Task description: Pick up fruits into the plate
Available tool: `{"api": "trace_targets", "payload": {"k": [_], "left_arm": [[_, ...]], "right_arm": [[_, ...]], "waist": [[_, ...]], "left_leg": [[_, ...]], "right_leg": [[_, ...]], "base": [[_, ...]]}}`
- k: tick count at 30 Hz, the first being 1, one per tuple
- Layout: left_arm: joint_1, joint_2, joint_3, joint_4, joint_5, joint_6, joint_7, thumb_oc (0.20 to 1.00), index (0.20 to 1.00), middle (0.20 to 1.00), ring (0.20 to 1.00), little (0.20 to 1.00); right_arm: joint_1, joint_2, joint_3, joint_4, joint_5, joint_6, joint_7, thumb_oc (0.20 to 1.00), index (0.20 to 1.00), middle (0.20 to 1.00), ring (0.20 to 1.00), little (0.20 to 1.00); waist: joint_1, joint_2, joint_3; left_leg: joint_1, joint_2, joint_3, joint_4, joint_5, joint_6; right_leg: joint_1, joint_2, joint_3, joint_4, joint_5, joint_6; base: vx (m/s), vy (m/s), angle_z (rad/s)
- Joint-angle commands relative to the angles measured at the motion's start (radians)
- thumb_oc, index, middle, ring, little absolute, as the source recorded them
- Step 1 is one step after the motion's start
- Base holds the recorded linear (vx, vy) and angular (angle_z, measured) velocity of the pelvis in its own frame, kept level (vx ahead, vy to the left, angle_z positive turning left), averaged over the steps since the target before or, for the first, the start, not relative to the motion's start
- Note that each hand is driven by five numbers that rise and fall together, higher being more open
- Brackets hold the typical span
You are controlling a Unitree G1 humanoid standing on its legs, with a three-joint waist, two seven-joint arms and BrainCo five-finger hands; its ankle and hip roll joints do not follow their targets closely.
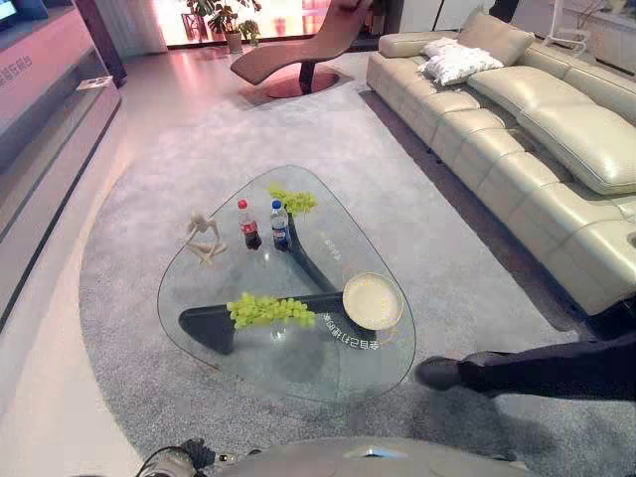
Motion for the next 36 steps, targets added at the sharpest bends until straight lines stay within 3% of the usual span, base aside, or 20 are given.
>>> {"api": "trace_targets", "payload": {"k": [1, 12, 26, 31, 34, 36], "left_arm": [[-0.072, 0.009, 0.003, 0.079, -0.005, -0.026, 0.011, 1.000, 1.000, 1.000, 1.000, 1.000], [-0.078, 0.003, -0.003, 0.078, -0.001, -0.012, 0.026, 1.000, 1.000, 1.000, 1.000, 1.000], [-0.082, 0.027, 0.026, 0.062, -0.071, -0.073, 0.068, 1.000, 1.000, 1.000, 1.000, 1.000], [-0.090, 0.040, 0.043, 0.044, -0.100, -0.140, 0.159, 1.000, 1.000, 1.000, 1.000, 1.000], [-0.109, 0.066, 0.044, 0.001, -0.044, -0.202, 0.326, 1.000, 1.000, 1.000, 1.000, 1.000], [-0.124, 0.090, 0.044, -0.040, -0.063, -0.200, 0.423, 1.000, 1.000, 1.000, 1.000, 1.000]], "right_arm": [[-0.082, 0.013, 0.021, 0.067, -0.002, 0.001, -0.009, 1.000, 1.000, 1.000, 1.000, 1.000], [-0.079, 0.014, 0.013, 0.072, 0.000, 0.001, -0.011, 1.000, 1.000, 1.000, 1.000, 1.000], [-0.082, -0.011, -0.008, 0.074, 0.012, 0.002, -0.024, 1.000, 1.000, 1.000, 1.000, 1.000], [-0.088, -0.027, -0.016, 0.079, -0.003, 0.006, -0.029, 1.000, 1.000, 1.000, 1.000, 1.000], [-0.092, -0.047, -0.021, 0.084, -0.005, 0.009, -0.027, 1.000, 1.000, 1.000, 1.000, 1.000], [-0.090, -0.055, -0.016, 0.084, -0.022, 0.008, -0.024, 1.000, 1.000, 1.000, 1.000, 1.000]], "waist": [[0.004, -0.012, 0.023], [0.004, -0.016, 0.028], [-0.003, -0.004, 0.039], [-0.005, 0.001, 0.046], [-0.003, 0.005, 0.053], [-0.004, 0.007, 0.058]], "left_leg": [[-0.002, -0.061, -0.115, 0.006, -0.114, 0.059], [0.002, -0.060, -0.115, 0.006, -0.118, 0.061], [0.011, -0.063, -0.126, 0.019, -0.131, 0.066], [0.015, -0.062, -0.128, 0.024, -0.135, 0.067], [0.020, -0.058, -0.129, 0.026, -0.137, 0.066], [0.022, -0.056, -0.128, 0.025, -0.137, 0.064]], "right_leg": [[0.018, 0.046, 0.045, 0.030, -0.083, -0.025], [0.020, 0.046, 0.049, 0.033, -0.088, -0.026], [0.025, 0.042, 0.073, 0.050, -0.105, -0.030], [0.026, 0.040, 0.081, 0.059, -0.112, -0.032], [0.033, 0.039, 0.082, 0.058, -0.116, -0.032], [0.036, 0.039, 0.083, 0.056, -0.117, -0.031]], "base": [[0.10, -0.093, -0.17], [0.00, 0.000, 0.00], [0.01, 0.001, 0.00], [0.02, 0.003, -0.01], [0.07, 0.011, -0.02], [0.07, 0.013, 0.00]]}}
